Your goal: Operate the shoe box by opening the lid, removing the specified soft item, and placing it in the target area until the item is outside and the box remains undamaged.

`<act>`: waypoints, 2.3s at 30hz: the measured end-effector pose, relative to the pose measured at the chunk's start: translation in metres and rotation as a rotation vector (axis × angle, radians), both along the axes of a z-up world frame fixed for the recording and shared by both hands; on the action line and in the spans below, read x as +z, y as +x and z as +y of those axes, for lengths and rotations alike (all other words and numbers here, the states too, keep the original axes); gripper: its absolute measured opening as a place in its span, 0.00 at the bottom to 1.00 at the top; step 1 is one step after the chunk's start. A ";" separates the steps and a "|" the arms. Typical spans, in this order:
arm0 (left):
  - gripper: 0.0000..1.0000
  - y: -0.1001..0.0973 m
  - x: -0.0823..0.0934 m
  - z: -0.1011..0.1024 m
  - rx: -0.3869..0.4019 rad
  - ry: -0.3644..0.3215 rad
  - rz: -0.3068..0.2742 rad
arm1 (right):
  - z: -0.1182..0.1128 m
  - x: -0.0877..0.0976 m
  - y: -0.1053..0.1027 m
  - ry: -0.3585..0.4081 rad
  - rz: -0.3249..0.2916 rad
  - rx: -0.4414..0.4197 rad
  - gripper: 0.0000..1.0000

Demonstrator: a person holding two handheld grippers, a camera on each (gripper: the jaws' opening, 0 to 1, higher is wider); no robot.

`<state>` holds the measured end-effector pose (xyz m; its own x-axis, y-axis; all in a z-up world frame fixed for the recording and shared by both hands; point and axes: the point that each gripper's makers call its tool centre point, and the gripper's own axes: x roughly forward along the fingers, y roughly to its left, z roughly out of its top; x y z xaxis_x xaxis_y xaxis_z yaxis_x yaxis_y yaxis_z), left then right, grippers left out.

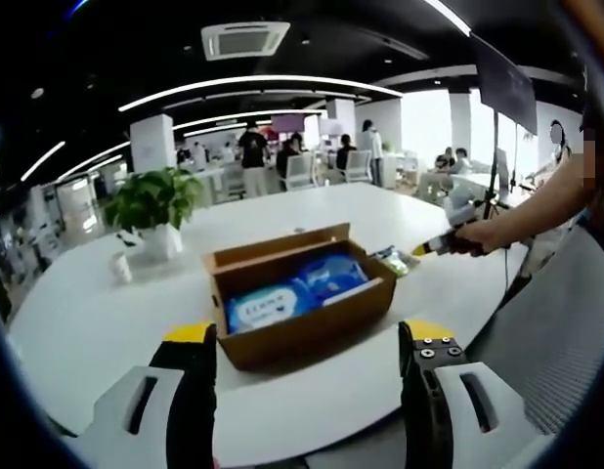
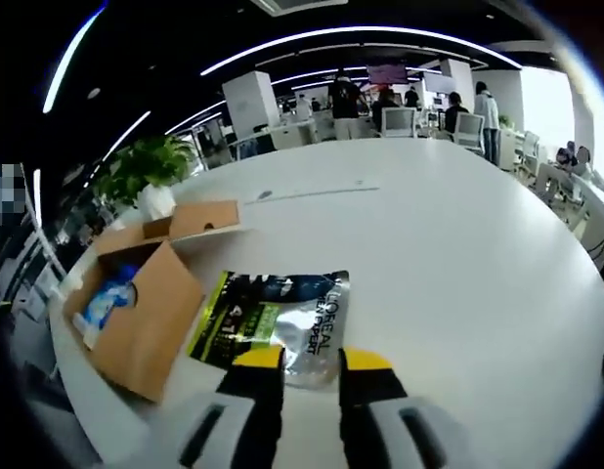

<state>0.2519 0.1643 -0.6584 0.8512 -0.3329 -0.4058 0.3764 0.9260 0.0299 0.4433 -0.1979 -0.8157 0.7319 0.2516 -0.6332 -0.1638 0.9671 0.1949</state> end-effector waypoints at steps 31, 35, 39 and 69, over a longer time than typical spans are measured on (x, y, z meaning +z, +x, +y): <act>0.81 -0.003 -0.007 -0.014 -0.069 -0.021 0.053 | 0.021 0.080 -0.077 -0.067 -0.070 0.243 0.53; 0.82 -0.002 -0.007 -0.013 -0.067 -0.020 0.050 | 0.023 0.087 -0.090 -0.065 -0.079 0.258 0.57; 0.82 -0.002 -0.006 -0.013 -0.066 -0.031 0.048 | 0.027 0.093 -0.102 -0.042 -0.088 0.272 0.59; 0.82 -0.002 -0.005 -0.006 -0.035 -0.006 0.025 | 0.127 0.119 -0.110 0.045 -0.102 0.446 0.56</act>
